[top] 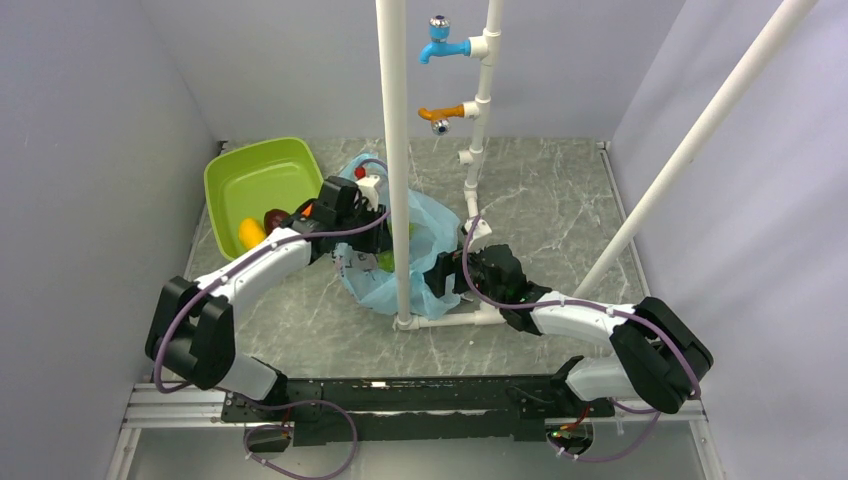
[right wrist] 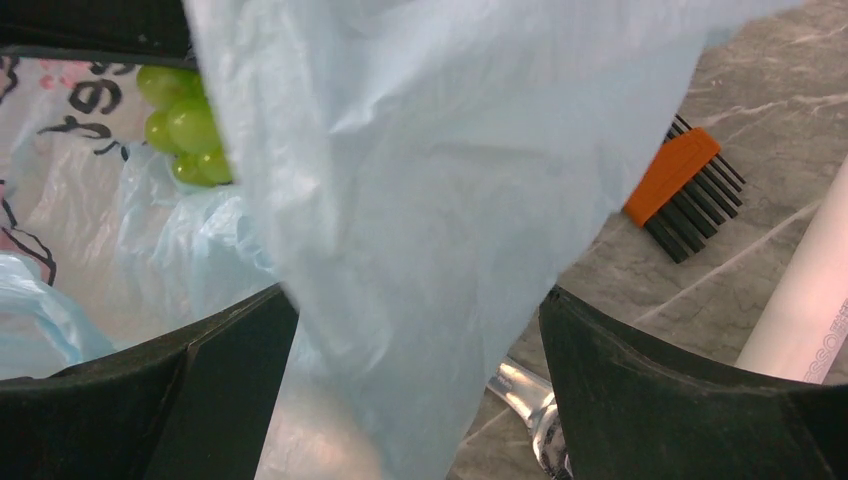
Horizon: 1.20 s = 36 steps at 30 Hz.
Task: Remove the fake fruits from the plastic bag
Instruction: Take out the fake fruit from the plastic bag.
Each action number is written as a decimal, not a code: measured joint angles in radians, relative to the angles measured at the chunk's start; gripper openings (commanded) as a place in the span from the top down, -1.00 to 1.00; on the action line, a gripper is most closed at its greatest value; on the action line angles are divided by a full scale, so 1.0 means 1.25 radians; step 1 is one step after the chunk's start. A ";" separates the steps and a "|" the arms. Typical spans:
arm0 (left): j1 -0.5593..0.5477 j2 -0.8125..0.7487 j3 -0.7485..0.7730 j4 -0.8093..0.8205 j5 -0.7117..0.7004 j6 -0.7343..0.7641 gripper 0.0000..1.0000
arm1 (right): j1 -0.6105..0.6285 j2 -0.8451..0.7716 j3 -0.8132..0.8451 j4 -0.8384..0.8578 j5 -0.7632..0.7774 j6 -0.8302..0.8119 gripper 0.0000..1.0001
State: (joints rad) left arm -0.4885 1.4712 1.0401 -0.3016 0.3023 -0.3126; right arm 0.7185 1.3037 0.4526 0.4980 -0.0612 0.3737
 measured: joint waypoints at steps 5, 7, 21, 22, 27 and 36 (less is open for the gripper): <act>0.021 -0.039 -0.027 0.025 0.101 -0.042 0.82 | 0.000 0.003 0.007 0.000 0.000 0.000 -0.84; 0.039 -0.039 -0.027 0.049 0.155 -0.072 0.83 | 0.000 0.005 0.008 -0.001 0.000 0.000 -0.84; 0.127 -0.037 -0.178 0.358 0.556 -0.322 1.00 | 0.000 0.026 0.042 -0.069 0.087 0.003 -0.85; 0.127 -0.038 -0.190 0.383 0.578 -0.344 1.00 | 0.000 0.030 0.044 -0.071 0.090 0.003 -0.85; 0.132 -0.129 -0.175 0.247 0.534 -0.276 1.00 | 0.000 0.031 0.044 -0.078 0.094 0.003 -0.84; 0.150 -0.340 -0.006 -0.141 -0.016 -0.085 1.00 | 0.000 0.031 0.044 -0.078 0.093 0.004 -0.84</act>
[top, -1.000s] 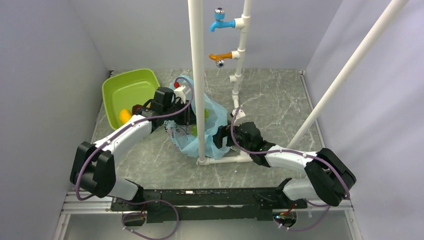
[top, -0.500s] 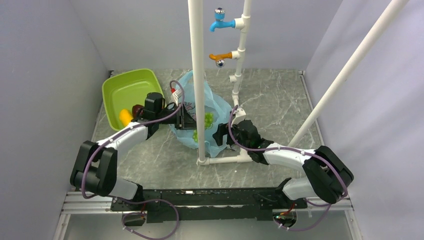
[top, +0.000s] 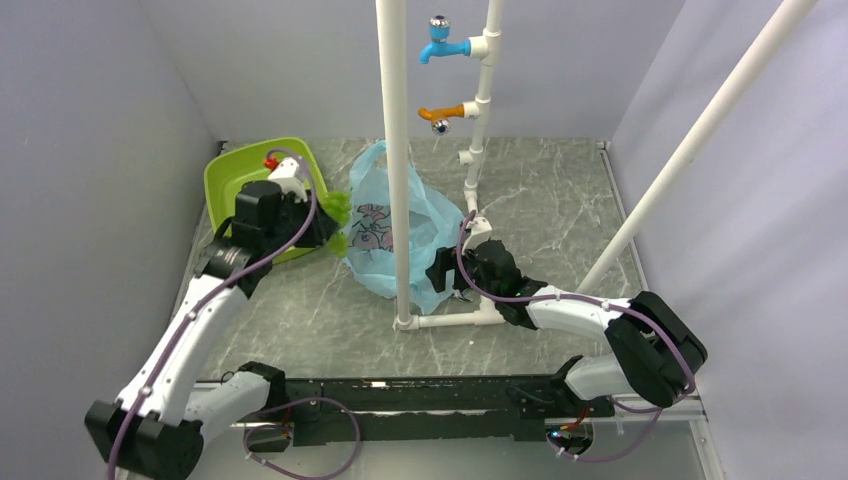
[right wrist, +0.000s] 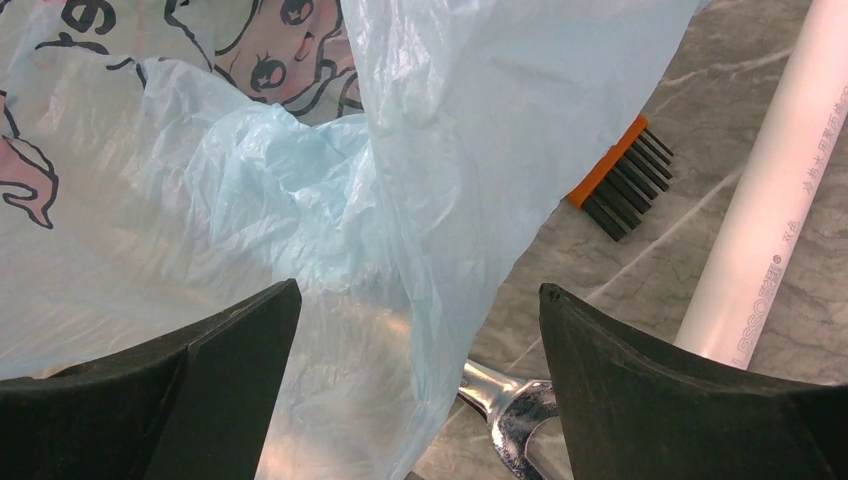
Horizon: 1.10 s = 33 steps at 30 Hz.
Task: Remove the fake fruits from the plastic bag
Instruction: Take out the fake fruit from the plastic bag, then place the fake fruit in the bin.
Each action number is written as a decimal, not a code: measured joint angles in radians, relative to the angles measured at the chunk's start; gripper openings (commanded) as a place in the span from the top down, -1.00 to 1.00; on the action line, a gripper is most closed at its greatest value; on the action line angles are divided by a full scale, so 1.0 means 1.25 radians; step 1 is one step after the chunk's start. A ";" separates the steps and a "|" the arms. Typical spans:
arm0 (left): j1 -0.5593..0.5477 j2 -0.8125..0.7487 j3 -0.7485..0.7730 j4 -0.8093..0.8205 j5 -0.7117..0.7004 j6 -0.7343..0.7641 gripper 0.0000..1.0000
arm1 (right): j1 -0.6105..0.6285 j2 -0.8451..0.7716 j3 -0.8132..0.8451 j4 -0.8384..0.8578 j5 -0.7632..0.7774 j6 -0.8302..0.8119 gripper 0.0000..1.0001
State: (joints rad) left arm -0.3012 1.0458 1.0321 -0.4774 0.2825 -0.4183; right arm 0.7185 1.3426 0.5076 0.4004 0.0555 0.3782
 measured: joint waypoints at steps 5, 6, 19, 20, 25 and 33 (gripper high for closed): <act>0.000 -0.098 -0.023 -0.091 -0.284 0.074 1.00 | 0.000 0.000 0.000 0.000 0.000 0.000 -0.84; 0.001 -0.106 -0.028 -0.102 -0.331 0.088 1.00 | 0.000 0.000 0.000 0.000 0.000 0.000 -0.84; 0.082 -0.034 -0.164 -0.044 -0.494 0.092 1.00 | 0.000 0.012 0.000 0.004 -0.005 0.000 -0.84; 0.104 -0.017 -0.159 -0.035 -0.483 0.084 1.00 | 0.000 0.013 0.000 0.004 -0.006 0.000 -0.83; 0.216 0.088 -0.106 0.015 -0.377 0.038 1.00 | 0.000 0.015 0.000 0.004 -0.009 0.000 -0.84; 0.394 0.338 0.031 0.132 -0.119 -0.074 0.99 | 0.000 0.015 0.000 0.005 -0.013 0.000 -0.84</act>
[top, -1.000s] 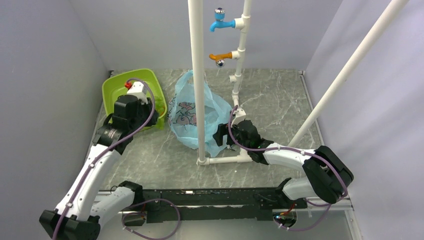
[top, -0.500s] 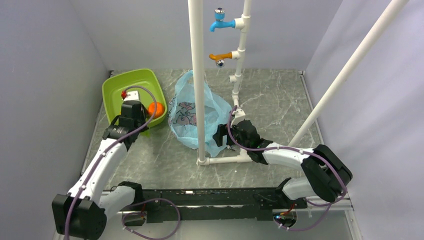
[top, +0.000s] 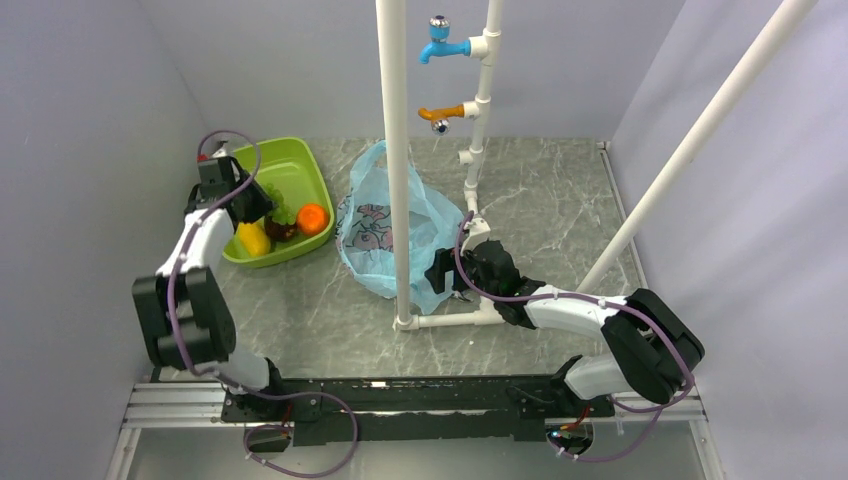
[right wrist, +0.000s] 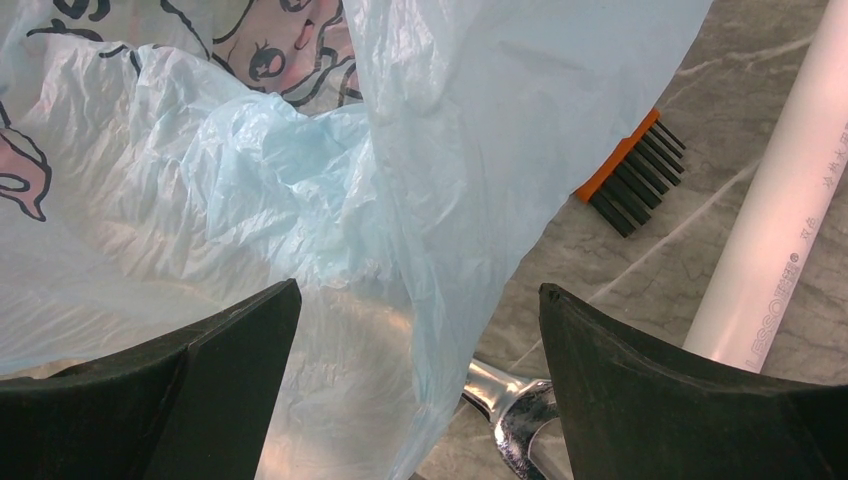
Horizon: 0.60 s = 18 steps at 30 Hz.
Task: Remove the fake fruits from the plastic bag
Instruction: Place the fake fruit in the bin.
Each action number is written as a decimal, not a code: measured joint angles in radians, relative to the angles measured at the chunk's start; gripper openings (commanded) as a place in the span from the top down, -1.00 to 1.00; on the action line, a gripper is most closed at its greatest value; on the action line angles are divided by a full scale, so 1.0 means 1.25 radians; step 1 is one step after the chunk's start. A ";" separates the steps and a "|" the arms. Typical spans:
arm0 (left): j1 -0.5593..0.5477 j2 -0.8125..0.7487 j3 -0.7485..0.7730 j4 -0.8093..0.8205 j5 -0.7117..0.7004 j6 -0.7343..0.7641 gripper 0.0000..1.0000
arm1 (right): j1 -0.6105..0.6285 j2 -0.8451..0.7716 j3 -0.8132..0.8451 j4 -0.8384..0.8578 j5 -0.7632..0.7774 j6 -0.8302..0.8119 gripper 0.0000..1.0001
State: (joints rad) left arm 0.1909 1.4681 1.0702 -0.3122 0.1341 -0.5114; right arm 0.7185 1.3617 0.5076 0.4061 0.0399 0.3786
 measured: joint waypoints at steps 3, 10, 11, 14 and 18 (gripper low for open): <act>0.011 0.118 0.087 0.013 0.055 -0.008 0.98 | 0.000 0.000 0.000 0.002 -0.006 0.004 -0.84; 0.008 0.317 0.276 0.043 0.111 -0.028 0.89 | 0.000 0.000 0.000 0.005 -0.018 0.009 -0.84; 0.007 0.336 0.291 0.048 0.110 -0.029 0.87 | 0.000 0.000 0.000 0.005 -0.018 0.009 -0.84; 0.008 0.396 0.336 0.051 0.111 -0.034 0.83 | 0.000 0.000 0.000 0.005 -0.018 0.009 -0.84; 0.007 0.465 0.362 0.061 0.117 -0.050 0.81 | 0.000 0.000 0.000 0.005 -0.018 0.009 -0.84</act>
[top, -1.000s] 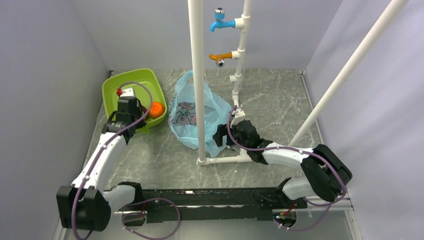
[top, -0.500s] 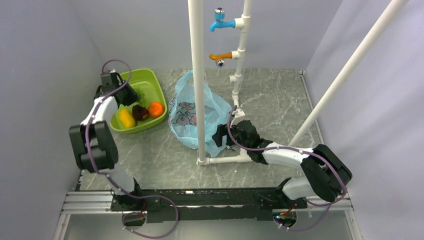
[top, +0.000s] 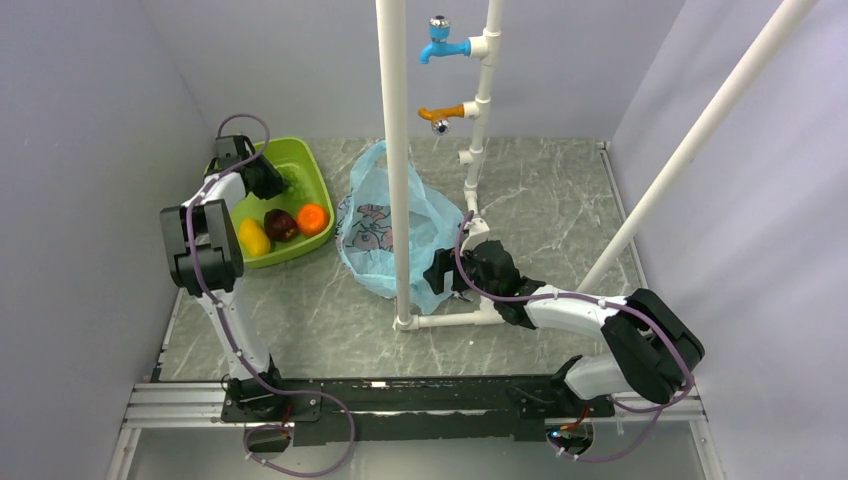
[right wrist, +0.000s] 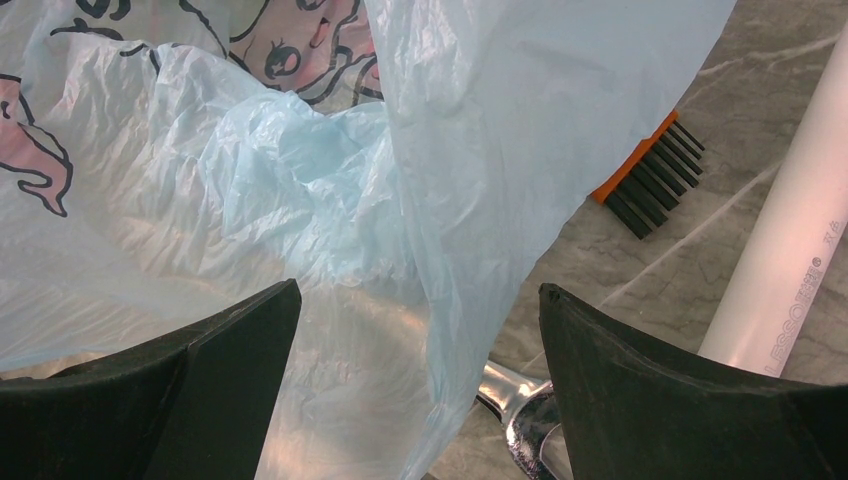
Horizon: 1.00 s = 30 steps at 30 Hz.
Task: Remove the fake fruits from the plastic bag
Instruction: Place the fake fruit in the bin.
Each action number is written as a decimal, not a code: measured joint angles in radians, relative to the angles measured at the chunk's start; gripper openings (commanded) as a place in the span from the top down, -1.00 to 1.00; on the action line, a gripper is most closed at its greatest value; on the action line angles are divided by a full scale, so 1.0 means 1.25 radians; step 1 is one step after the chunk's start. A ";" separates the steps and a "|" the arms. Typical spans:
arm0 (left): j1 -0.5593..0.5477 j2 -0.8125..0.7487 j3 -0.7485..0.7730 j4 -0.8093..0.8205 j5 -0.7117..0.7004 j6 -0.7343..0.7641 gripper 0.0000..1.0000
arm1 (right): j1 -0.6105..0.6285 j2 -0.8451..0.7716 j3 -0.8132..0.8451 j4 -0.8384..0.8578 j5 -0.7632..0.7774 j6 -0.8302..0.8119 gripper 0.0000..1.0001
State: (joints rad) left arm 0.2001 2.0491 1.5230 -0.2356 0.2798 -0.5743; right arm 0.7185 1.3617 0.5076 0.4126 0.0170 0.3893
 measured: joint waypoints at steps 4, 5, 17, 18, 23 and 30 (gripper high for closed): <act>-0.003 0.044 0.019 -0.007 0.004 -0.008 0.73 | 0.000 0.000 0.000 0.000 0.000 0.000 -0.84; -0.005 0.050 0.025 -0.010 0.006 -0.008 0.68 | 0.000 0.000 0.000 0.000 0.000 0.000 -0.84; -0.018 0.056 0.030 -0.018 0.024 0.011 -0.25 | 0.000 -0.001 0.000 0.000 0.000 0.000 -0.84; -0.019 0.055 0.030 -0.020 0.026 0.015 -0.27 | 0.000 -0.002 0.000 0.000 0.001 0.000 -0.84; -0.021 0.023 0.030 -0.060 0.029 0.070 -0.35 | 0.000 -0.009 0.000 0.000 0.001 -0.001 -0.84; -0.037 -0.213 -0.070 -0.086 0.032 0.150 -0.42 | 0.000 -0.017 -0.004 0.006 0.002 -0.003 -0.86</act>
State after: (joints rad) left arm 0.1543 1.7832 1.4349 -0.3431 0.3199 -0.3862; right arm 0.7185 1.3399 0.5030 0.4198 0.0200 0.3855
